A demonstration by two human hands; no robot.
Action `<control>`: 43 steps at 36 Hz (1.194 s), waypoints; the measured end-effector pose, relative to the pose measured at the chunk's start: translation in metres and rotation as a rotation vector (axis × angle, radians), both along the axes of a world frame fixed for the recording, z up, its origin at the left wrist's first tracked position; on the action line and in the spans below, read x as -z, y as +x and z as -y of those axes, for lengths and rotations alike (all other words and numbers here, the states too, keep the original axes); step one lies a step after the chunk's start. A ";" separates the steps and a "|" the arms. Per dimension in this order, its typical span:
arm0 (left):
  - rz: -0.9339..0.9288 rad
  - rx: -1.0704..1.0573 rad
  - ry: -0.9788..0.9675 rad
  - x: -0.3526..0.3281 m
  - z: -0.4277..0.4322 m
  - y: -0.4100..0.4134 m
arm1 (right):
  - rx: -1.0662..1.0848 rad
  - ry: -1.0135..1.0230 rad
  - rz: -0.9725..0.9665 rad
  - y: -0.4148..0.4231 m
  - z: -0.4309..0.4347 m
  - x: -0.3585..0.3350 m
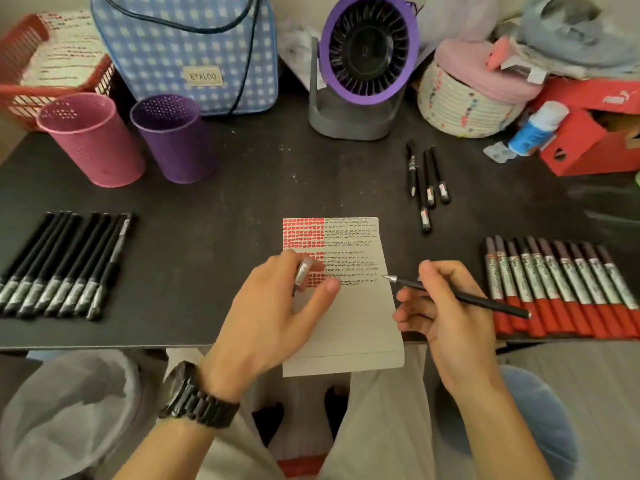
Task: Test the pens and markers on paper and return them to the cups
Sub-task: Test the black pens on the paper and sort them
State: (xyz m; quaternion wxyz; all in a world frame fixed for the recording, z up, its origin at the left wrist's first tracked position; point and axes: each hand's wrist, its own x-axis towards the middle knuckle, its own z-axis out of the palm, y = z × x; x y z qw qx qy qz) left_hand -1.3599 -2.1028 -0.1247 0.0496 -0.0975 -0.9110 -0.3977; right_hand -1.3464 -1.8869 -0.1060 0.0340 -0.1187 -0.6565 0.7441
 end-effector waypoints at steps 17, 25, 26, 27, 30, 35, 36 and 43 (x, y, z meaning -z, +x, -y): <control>0.014 0.007 -0.163 0.017 -0.017 -0.016 | 0.038 0.522 -0.138 -0.053 0.019 0.031; 0.006 -0.018 -0.148 0.019 -0.018 -0.017 | 0.033 0.597 -0.146 -0.054 0.018 0.035; 0.009 -0.024 -0.147 0.019 -0.018 -0.017 | 0.034 0.606 -0.146 -0.054 0.018 0.036; 0.010 -0.027 -0.146 0.020 -0.018 -0.016 | 0.036 0.613 -0.146 -0.053 0.018 0.036; 0.009 -0.032 -0.149 0.021 -0.018 -0.016 | 0.045 0.618 -0.147 -0.054 0.019 0.037; 0.009 -0.036 -0.170 0.021 -0.017 -0.016 | 0.053 0.623 -0.153 -0.055 0.020 0.038; 0.007 -0.036 -0.167 0.021 -0.018 -0.016 | 0.053 0.624 -0.150 -0.055 0.021 0.038; 0.019 -0.019 -0.157 0.021 -0.018 -0.017 | 0.039 0.617 -0.131 -0.055 0.021 0.037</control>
